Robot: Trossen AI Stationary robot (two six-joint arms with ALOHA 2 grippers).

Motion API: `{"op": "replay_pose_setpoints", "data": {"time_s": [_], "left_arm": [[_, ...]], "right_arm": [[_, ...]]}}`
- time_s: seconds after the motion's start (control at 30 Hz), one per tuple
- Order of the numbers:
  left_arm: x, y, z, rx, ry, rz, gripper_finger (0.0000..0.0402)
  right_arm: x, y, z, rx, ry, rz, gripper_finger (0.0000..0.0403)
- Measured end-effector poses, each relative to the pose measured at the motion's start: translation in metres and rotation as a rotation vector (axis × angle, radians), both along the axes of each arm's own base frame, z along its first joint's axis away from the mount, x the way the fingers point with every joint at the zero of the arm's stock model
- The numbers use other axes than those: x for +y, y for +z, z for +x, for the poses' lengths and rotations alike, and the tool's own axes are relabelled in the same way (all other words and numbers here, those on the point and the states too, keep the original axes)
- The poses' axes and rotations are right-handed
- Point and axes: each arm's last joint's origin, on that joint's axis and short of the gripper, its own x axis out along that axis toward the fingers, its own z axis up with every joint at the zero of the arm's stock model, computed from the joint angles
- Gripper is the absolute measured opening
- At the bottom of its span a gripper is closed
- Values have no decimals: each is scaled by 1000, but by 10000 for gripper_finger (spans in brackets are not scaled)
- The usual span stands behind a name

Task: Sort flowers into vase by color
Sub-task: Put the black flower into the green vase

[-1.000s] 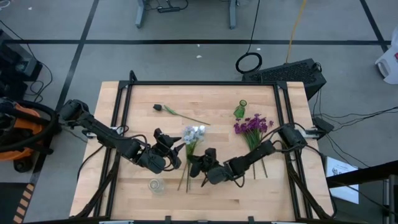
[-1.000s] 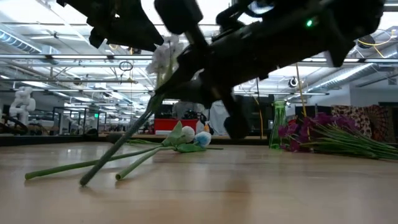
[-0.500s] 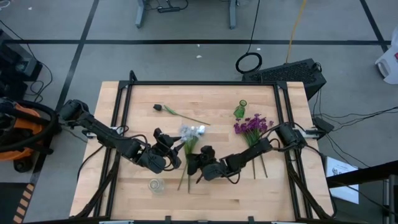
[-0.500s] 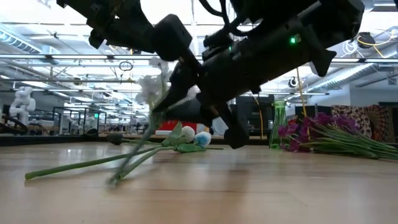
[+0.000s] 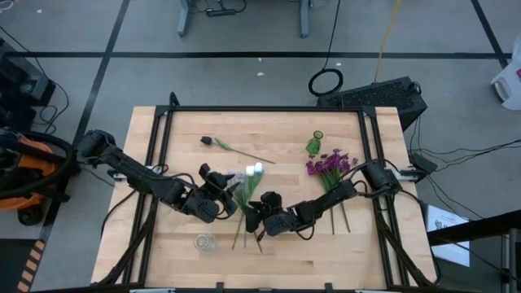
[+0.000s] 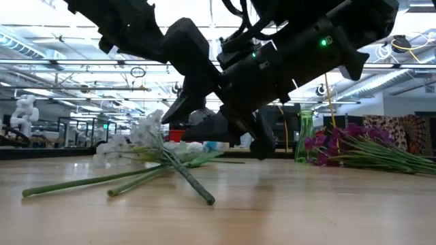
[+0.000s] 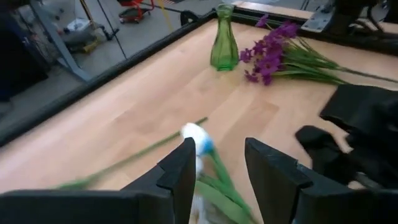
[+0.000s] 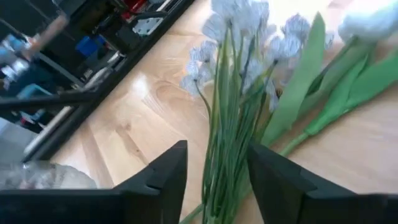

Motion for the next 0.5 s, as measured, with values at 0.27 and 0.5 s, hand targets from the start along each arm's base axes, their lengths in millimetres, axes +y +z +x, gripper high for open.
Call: {"op": "replay_pose_setpoints", "data": {"time_s": [0.27,0.5], "left_arm": [[23,30,10,115,-12,40,144],[76,56,20,272,-19,-69,144]], "right_arm": [[-1,59,-22,255,438,-218,187],[11,106,-70,445,563,-432,183]]}}
